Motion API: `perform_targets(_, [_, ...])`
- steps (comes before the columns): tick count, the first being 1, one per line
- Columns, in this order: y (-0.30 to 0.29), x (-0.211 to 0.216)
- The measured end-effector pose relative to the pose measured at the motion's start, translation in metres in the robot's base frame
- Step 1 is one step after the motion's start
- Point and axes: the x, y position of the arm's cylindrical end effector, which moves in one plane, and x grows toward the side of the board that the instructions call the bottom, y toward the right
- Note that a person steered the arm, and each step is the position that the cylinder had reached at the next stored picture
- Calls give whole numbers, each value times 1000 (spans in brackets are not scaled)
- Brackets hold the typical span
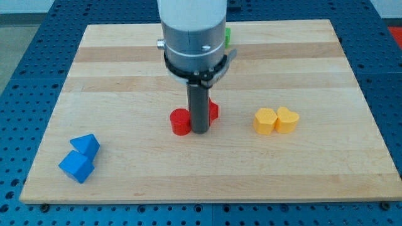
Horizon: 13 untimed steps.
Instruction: Separate the red blocks
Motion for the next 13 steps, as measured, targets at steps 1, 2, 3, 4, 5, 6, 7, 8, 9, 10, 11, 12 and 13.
perform_targets(1, [0,0])
perform_targets(2, [3,2])
perform_targets(3, [38,7])
perform_targets(4, [34,-42])
perform_targets(5, [1,-75])
perform_targets(6, [-34,-85])
perform_targets(7, [-71,-93])
perform_targets(8, [-68,-111])
perform_targets(9, [-8,-130])
perform_targets(10, [19,-97])
perform_targets(11, [-6,-65])
perform_targets(12, [-16,-64])
perform_targets(13, [-29,-64])
